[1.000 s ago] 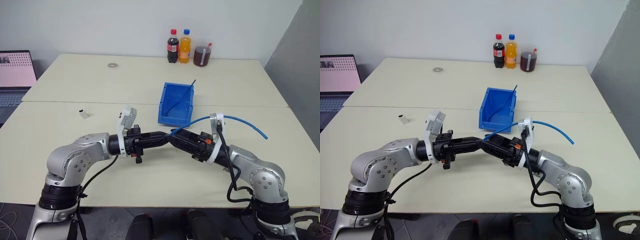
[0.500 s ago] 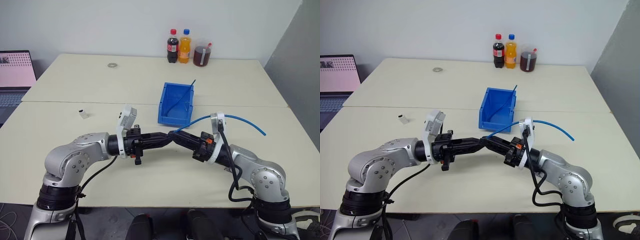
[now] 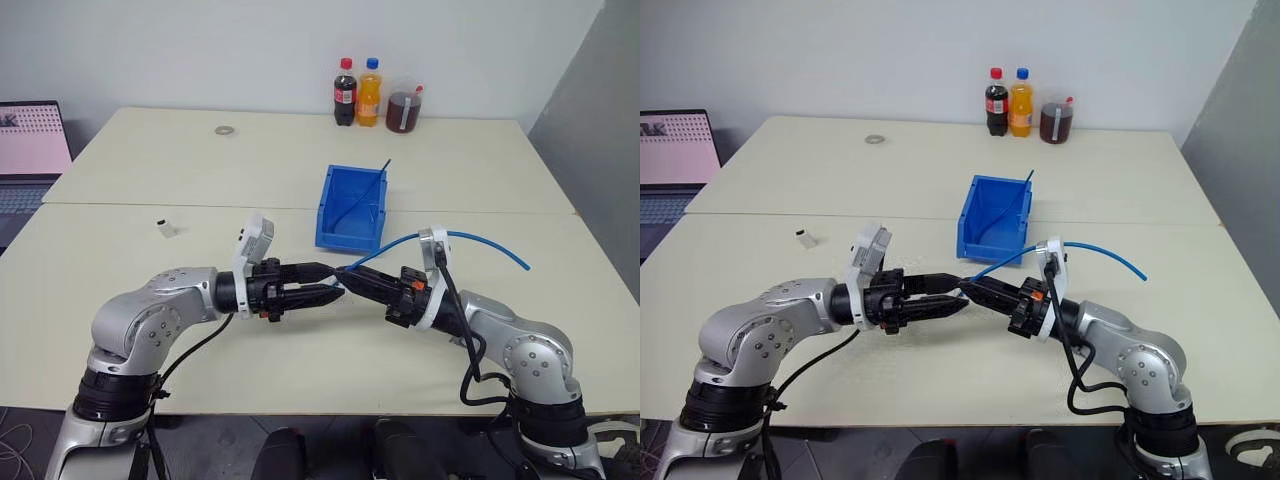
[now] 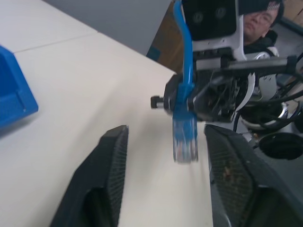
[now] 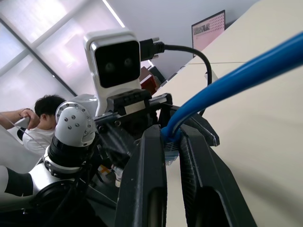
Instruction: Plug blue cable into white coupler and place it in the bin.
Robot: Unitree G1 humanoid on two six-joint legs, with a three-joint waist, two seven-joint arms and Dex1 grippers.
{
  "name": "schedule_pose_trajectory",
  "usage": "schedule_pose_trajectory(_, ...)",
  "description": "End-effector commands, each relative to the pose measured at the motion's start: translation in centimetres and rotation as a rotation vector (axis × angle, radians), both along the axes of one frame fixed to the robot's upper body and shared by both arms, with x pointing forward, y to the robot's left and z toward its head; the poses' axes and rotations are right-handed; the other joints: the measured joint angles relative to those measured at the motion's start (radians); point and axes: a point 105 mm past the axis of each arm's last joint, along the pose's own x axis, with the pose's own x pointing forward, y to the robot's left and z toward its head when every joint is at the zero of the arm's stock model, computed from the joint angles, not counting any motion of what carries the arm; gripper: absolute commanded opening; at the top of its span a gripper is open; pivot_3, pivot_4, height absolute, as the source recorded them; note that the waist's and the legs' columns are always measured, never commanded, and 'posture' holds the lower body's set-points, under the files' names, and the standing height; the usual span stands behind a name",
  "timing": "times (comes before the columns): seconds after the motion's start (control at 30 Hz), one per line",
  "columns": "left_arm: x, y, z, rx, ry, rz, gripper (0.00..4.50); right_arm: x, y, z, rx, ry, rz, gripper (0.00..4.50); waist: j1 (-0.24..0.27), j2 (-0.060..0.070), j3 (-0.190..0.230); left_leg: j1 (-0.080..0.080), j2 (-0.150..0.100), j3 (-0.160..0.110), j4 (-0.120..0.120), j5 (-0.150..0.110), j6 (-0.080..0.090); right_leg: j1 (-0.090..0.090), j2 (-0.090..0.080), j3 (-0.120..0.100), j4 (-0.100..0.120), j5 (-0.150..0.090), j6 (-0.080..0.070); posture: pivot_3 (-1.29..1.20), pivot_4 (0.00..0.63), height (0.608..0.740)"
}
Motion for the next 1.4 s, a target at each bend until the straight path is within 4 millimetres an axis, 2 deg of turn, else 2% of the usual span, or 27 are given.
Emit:
schedule_pose_trajectory(0.03,-1.3,0.8,-0.7,0.073,-0.033,-0.014,3.59,0.4,-0.3,0.8,0.002,-0.060,-0.025,0.11,0.001,0.000,0.000,0.000,0.000,0.000,0.000,0.000,0.000,0.000,0.000,0.000,0.000,0.000,0.000,0.00,0.150,0.740)
schedule_pose_trajectory(0.1,-1.8,1.7,-1.6,0.107,-0.016,0.015,4.14,0.7,-0.5,0.7,-0.002,-0.065,-0.042,0.11,0.000,0.000,0.000,0.000,0.000,0.000,0.000,0.000,0.000,-0.001,0.000,0.000,0.000,0.000,0.000,0.00,0.150,0.740)
schedule_pose_trajectory(0.13,-1.9,2.0,-1.8,0.114,-0.013,0.027,4.21,0.8,-0.5,0.6,-0.002,-0.067,-0.047,0.11,0.000,0.000,0.000,0.000,0.001,0.000,-0.001,0.000,0.000,-0.001,0.000,0.000,0.000,0.000,0.000,0.00,0.150,0.740)
schedule_pose_trajectory(0.17,-1.9,2.4,-2.1,0.131,-0.016,0.051,4.47,0.9,-0.5,0.6,-0.002,-0.070,-0.050,0.11,0.002,0.000,0.000,0.000,0.001,0.000,-0.001,0.000,0.000,-0.001,-0.001,0.000,0.000,0.000,0.000,0.00,0.150,0.740)
schedule_pose_trajectory(0.23,-2.0,2.8,-2.4,0.151,-0.023,0.074,4.50,0.9,-0.6,0.6,-0.003,-0.074,-0.052,0.11,0.003,0.000,0.000,0.000,0.001,0.000,-0.001,0.000,0.000,-0.001,-0.003,0.000,0.000,0.000,0.000,0.00,0.150,0.740)
schedule_pose_trajectory(0.33,0.9,5.4,-3.3,0.160,-0.095,0.415,4.50,1.4,-0.7,0.5,-0.025,-0.094,-0.064,0.11,0.005,0.001,0.001,0.000,0.001,0.000,0.000,0.000,0.000,0.000,-0.004,0.000,0.000,0.000,0.000,0.00,0.150,0.740)
schedule_pose_trajectory(0.53,4.0,10.2,-5.3,0.301,-0.175,1.016,4.50,1.6,-0.8,-0.3,-0.067,-0.113,-0.060,0.11,0.006,0.000,0.000,-0.001,0.001,0.000,0.000,0.000,0.000,0.000,-0.007,0.000,-0.001,0.000,0.001,0.00,0.150,0.740)
schedule_pose_trajectory(0.7,5.7,13.8,-5.1,0.386,-0.211,1.356,4.50,1.7,-0.5,-0.6,-0.086,-0.122,-0.047,0.11,0.006,0.000,0.000,-0.001,0.001,0.000,0.000,0.000,0.000,0.000,-0.006,0.000,0.000,0.001,0.001,0.00,0.150,0.740)
schedule_pose_trajectory(0.8,7.2,16.2,-4.7,0.391,-0.157,1.535,4.50,1.8,-0.4,-0.6,-0.099,-0.136,-0.040,0.11,0.008,-0.001,0.000,-0.001,0.000,0.000,0.001,0.000,0.000,0.000,-0.005,-0.001,0.000,0.001,0.002,0.00,0.150,0.740)
schedule_pose_trajectory(1.1,9.8,21.2,-3.6,0.429,0.005,1.693,4.50,2.1,-0.4,-0.3,-0.116,-0.160,-0.037,0.11,0.003,-0.001,-0.001,-0.002,-0.001,0.000,0.000,0.000,0.000,0.000,-0.005,-0.002,0.000,0.001,0.002,0.00,0.150,0.740)
schedule_pose_trajectory(1.27,11.2,22.1,-2.6,0.437,-0.011,1.699,4.50,2.1,-0.4,-0.3,-0.116,-0.161,-0.038,0.11,0.006,-0.002,-0.001,-0.002,0.000,0.000,0.000,0.000,0.000,0.000,-0.006,-0.003,0.000,0.002,0.001,0.00,0.150,0.740)
schedule_pose_trajectory(1.4,12.5,22.1,-2.6,0.431,-0.001,1.676,4.50,2.0,-0.2,-0.2,-0.113,-0.162,-0.037,0.10,0.006,-0.002,-0.001,-0.002,-0.001,0.000,0.000,0.000,0.000,0.000,-0.006,-0.003,0.000,0.004,-0.002,0.00,0.150,0.740)
